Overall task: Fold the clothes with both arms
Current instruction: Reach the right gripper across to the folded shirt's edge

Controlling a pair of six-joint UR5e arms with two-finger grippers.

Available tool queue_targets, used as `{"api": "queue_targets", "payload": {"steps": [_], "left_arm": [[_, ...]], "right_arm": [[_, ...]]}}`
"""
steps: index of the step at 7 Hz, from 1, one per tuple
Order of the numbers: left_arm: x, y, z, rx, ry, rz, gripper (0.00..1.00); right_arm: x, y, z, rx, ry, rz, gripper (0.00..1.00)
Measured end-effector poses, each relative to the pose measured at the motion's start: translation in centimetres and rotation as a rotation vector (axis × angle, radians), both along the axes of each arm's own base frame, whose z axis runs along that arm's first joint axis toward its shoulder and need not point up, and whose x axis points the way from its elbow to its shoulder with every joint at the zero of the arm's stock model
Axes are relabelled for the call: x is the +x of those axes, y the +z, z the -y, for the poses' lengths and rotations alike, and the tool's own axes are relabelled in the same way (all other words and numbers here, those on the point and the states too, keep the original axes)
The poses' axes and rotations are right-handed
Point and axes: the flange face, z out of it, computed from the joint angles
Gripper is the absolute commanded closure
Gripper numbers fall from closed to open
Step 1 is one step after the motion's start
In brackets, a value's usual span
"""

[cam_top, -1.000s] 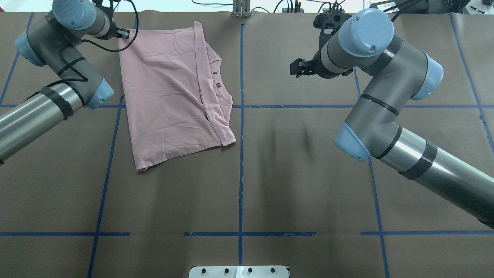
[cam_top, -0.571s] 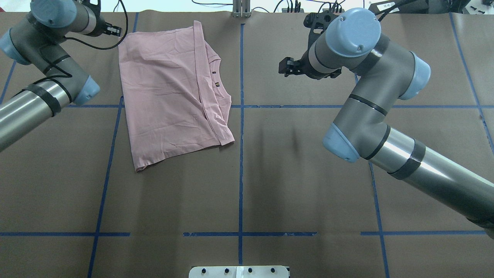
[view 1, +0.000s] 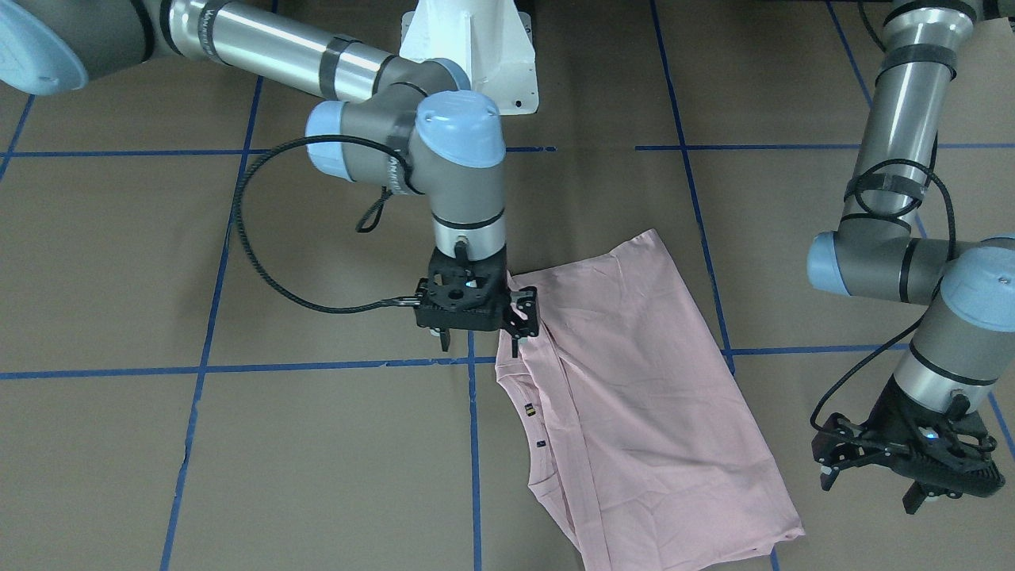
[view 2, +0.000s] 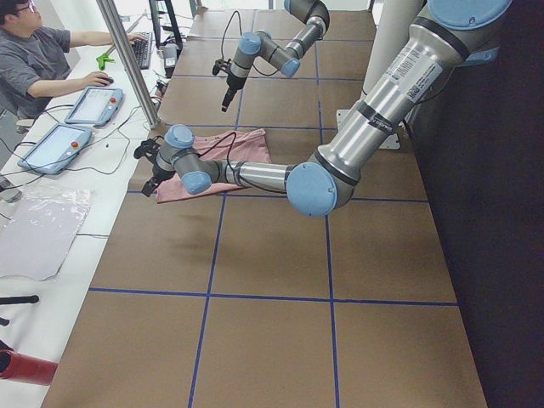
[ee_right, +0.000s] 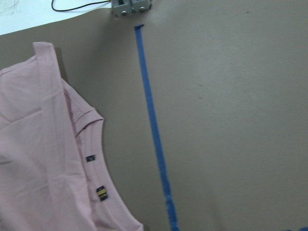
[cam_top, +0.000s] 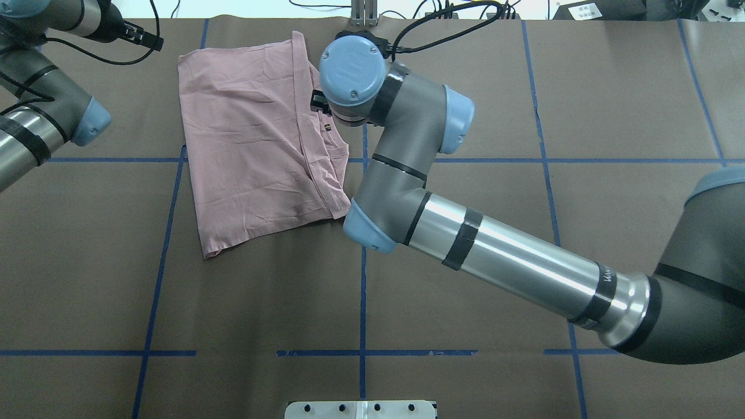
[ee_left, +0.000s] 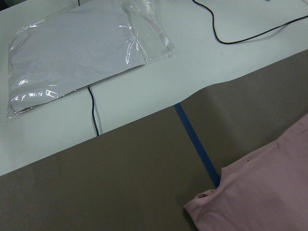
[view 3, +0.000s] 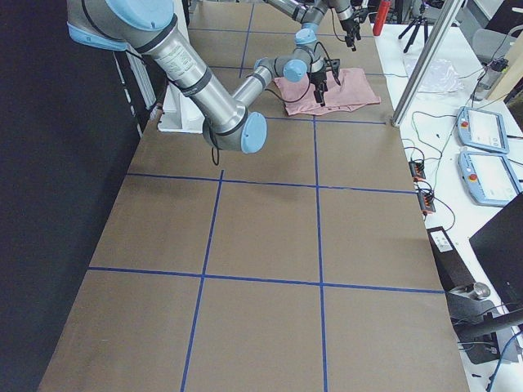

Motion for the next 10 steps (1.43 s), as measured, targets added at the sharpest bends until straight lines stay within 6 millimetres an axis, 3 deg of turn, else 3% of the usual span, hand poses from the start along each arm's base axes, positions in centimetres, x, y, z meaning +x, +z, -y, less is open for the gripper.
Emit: {"api": "queue_targets", "payload": {"steps": [2,4,6,10], "left_arm": [[-0.6,0.3,-0.9,0.005,-0.003,-0.008,0.0],[-0.9,0.5,-1.6,0.008,-0.005,-0.013,0.0],[-0.9,0.5,-1.7,0.007,-0.006,-0.014,0.0],[-0.8,0.5,-1.7,0.007,-0.005,-0.014,0.0]], "right_arm": [[-4.1,0.6,-1.7,0.009,-0.02,-0.06,0.37],[-6.4,2.7,-2.6,0.011,-0.023,-0.115,0.4],[-7.5,3.8,-3.1,0.008,-0.026,-0.138,0.44],[-8.6,4.2,-3.9,0.035,-0.029,-0.085,0.49]]}}
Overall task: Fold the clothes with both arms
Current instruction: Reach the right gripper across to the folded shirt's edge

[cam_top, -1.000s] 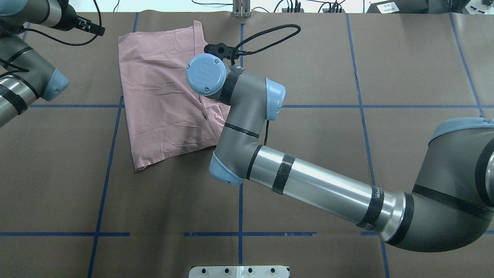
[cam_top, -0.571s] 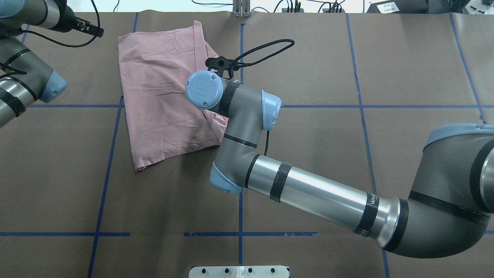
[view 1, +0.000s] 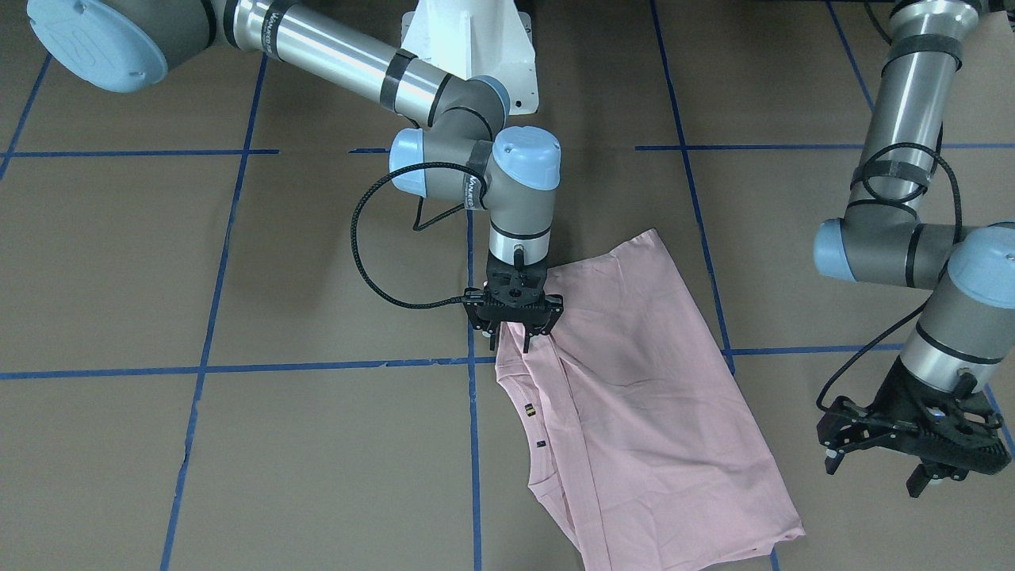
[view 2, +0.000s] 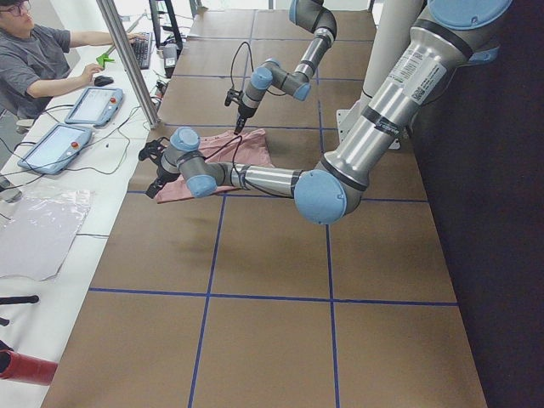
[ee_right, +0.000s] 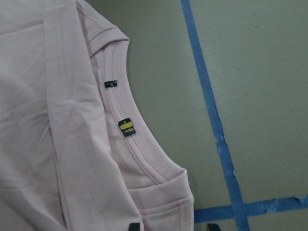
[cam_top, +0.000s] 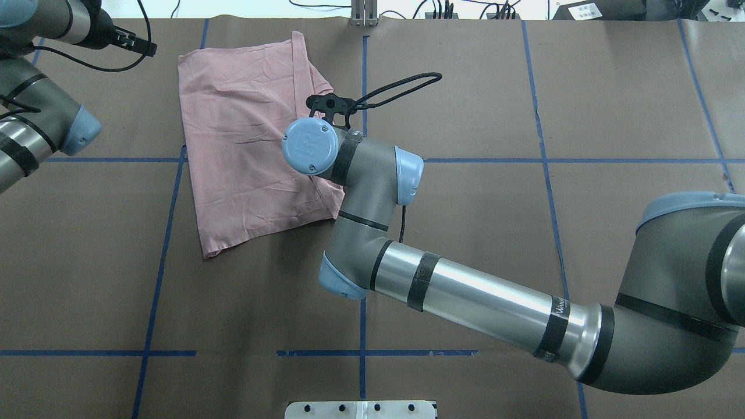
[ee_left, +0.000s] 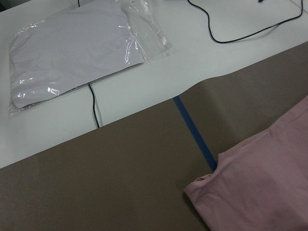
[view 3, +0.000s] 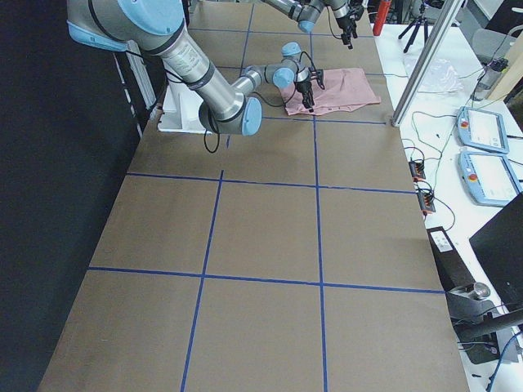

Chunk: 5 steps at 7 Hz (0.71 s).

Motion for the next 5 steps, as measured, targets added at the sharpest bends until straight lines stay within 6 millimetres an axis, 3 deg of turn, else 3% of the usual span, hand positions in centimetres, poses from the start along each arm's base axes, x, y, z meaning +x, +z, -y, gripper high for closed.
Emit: {"api": "queue_targets", "payload": {"steps": [4,5], "left_arm": [[0.12,0.0,-0.04,-0.001,0.001,-0.001,0.0],[0.13,0.0,-0.04,-0.001,0.001,-0.001,0.0]], "right_arm": [[-0.52,1.1,-0.29,-0.008,-0.003,-0.013,0.54],[-0.58,1.24,-0.31,-0.011,-0.002,-0.014,0.59]]}}
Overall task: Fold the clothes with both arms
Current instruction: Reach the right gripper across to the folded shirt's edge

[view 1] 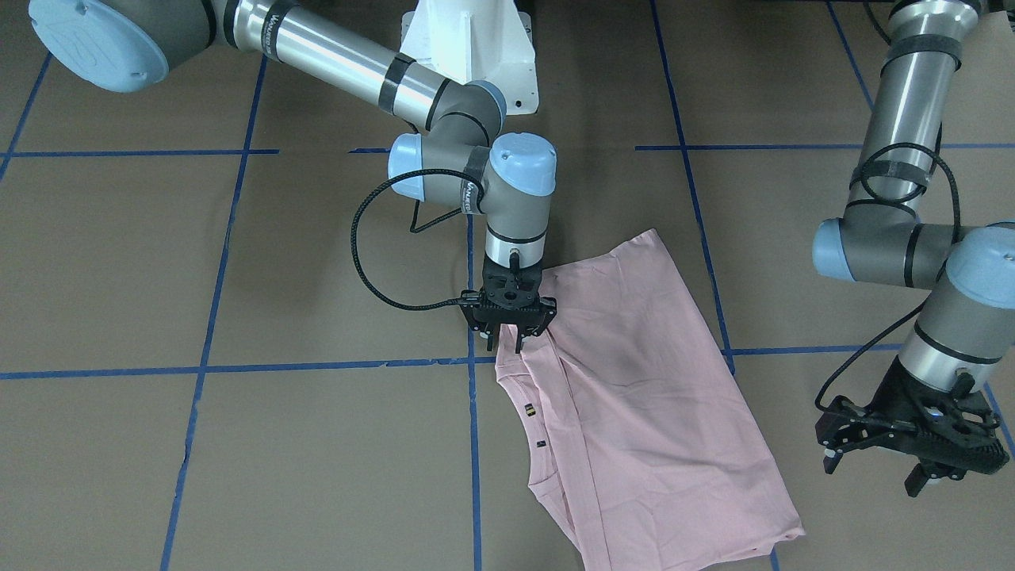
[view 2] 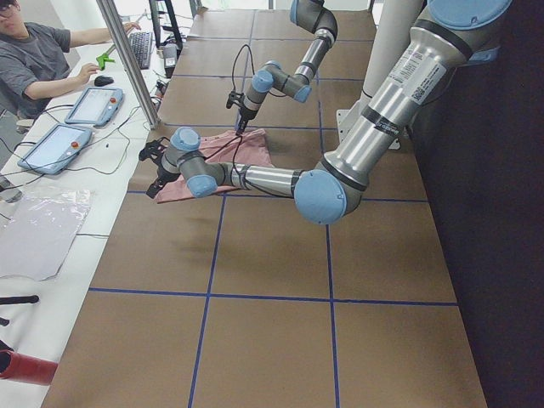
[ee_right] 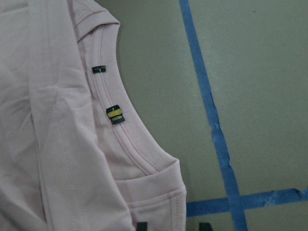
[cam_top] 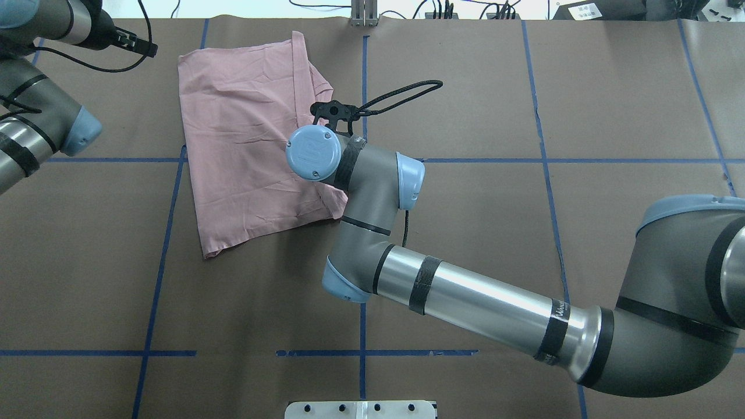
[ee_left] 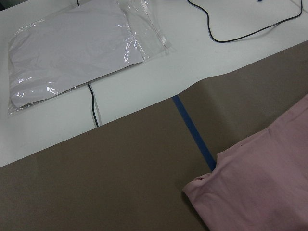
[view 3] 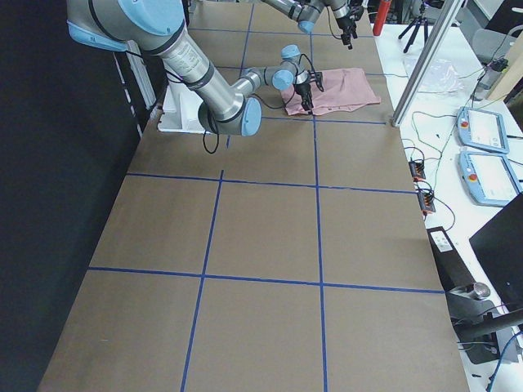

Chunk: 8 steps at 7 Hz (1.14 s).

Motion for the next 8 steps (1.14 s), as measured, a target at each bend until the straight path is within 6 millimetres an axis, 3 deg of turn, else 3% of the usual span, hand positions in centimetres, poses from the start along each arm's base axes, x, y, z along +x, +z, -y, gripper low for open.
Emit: {"api": "queue_targets", "payload": {"steps": [1,2,8], "left_arm": [[0.0,0.0,0.0,0.0,0.0,0.0,0.0],[0.0,0.0,0.0,0.0,0.0,0.0,0.0],[0.13,-0.03,-0.05,0.001,0.002,-0.001,0.0]], "right_arm": [[-0.05,0.08,-0.03,-0.002,0.001,-0.001,0.75],[-0.08,0.1,-0.05,-0.004,0.002,0.0,1.0],[0.04,-0.69,-0.58,-0.033,0.036,0.037,1.0]]}}
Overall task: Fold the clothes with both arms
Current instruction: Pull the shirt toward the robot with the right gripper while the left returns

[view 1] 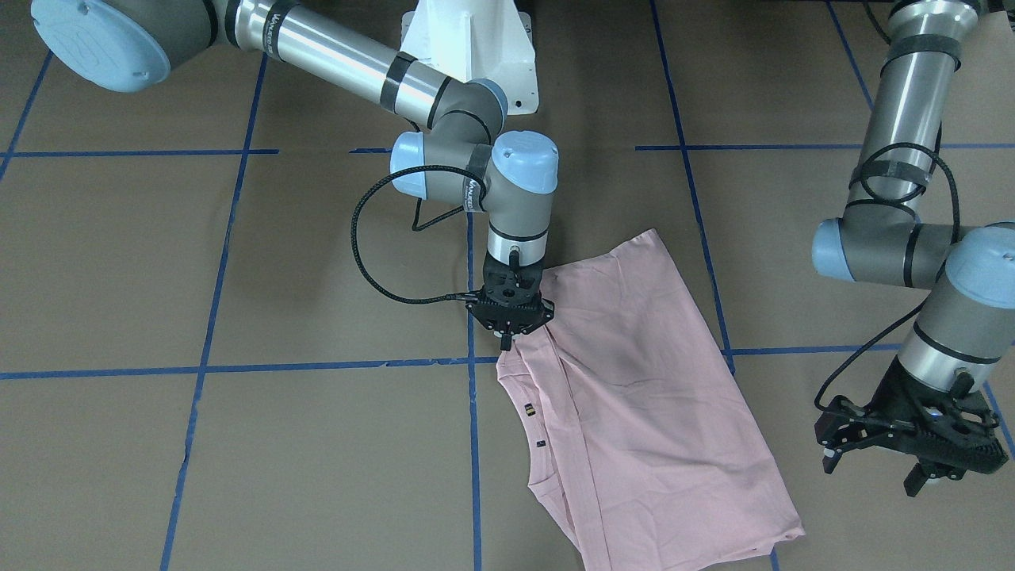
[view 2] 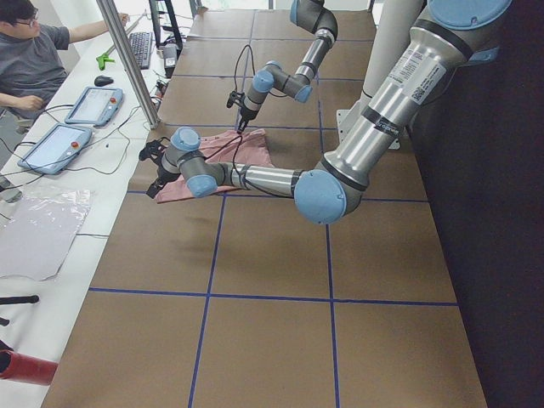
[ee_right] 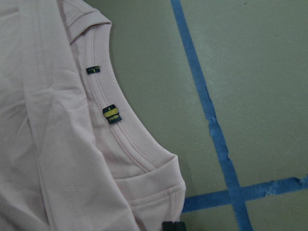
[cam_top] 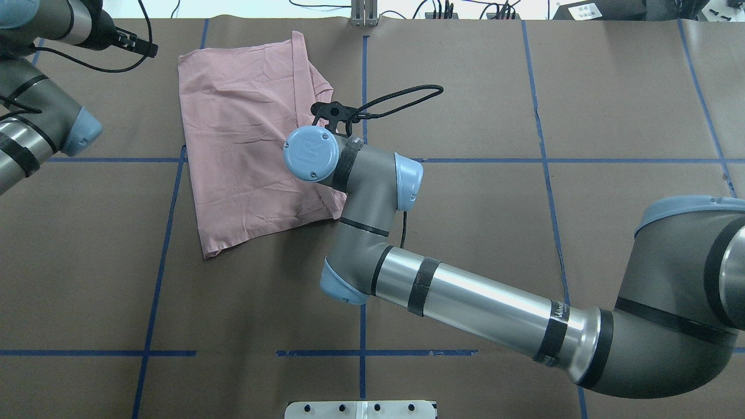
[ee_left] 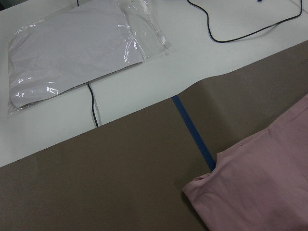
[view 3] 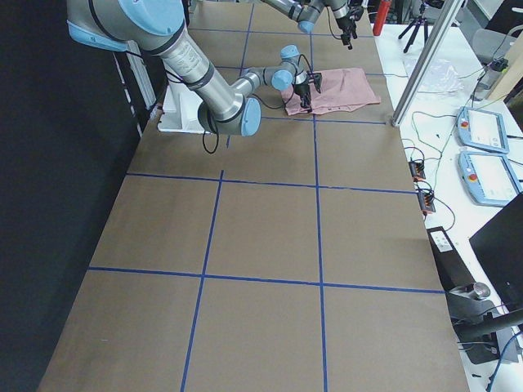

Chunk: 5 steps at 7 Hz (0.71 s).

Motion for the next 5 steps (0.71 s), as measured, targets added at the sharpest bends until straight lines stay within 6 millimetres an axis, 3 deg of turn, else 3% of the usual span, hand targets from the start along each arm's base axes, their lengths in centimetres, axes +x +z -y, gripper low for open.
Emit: {"api": "queue_targets", "payload": {"steps": [1,3,5], "left_arm": [[0.1,0.0,0.0,0.0,0.001,0.0,0.0],[0.2,-0.1,0.0,0.002,0.002,-0.001,0.0],[0.3,-0.2,-0.1,0.004,0.005,-0.002,0.0]], "right_arm": [[0.6,0.0,-0.7,0.004,-0.004,0.013,1.0],[3.5,2.1,-3.1,0.01,-0.015,0.028,1.0],[8.4,6.0,-8.3,0.02,-0.045,0.036,1.0]]}}
